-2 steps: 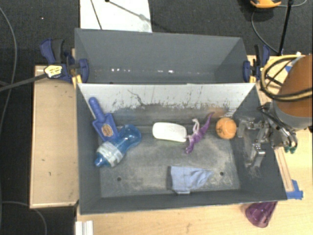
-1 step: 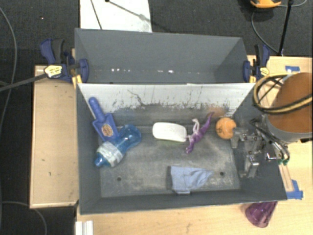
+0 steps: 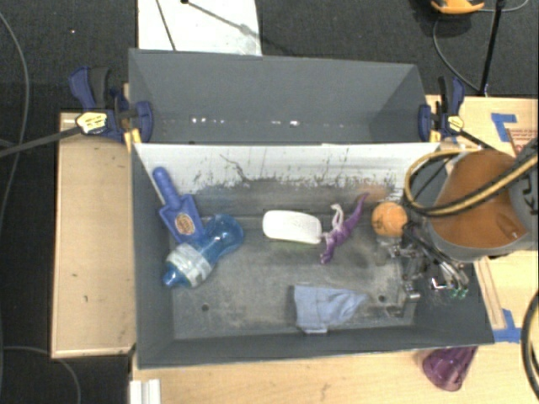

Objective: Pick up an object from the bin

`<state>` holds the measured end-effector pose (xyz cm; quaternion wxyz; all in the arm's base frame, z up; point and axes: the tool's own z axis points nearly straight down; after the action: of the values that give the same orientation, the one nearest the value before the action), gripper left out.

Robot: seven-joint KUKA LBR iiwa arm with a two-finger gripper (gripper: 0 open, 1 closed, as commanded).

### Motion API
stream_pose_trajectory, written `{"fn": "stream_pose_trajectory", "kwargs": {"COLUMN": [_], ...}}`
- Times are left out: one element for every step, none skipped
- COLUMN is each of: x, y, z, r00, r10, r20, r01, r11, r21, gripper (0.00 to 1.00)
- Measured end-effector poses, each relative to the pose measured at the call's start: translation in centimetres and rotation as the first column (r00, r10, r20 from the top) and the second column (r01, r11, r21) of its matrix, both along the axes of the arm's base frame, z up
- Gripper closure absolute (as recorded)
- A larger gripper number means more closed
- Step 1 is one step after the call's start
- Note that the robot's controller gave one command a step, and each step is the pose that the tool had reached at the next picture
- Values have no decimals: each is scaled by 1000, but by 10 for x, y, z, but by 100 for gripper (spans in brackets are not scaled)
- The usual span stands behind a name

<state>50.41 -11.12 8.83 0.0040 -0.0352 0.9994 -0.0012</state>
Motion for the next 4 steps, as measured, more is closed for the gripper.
{"fn": "stream_pose_trajectory", "kwargs": {"x": [-13, -18, -20, -18], "y": [27, 36, 61, 75], "z": [-22, -18, -18, -18], "r00": [991, 998, 999, 999], "r10": [137, 57, -33, 36], "r20": [-2, 3, 1, 3], "r01": [-137, -57, 33, -36], "r11": [991, 998, 999, 999], "r21": [1, 0, 0, 1], "gripper": [0, 0, 0, 0]}}
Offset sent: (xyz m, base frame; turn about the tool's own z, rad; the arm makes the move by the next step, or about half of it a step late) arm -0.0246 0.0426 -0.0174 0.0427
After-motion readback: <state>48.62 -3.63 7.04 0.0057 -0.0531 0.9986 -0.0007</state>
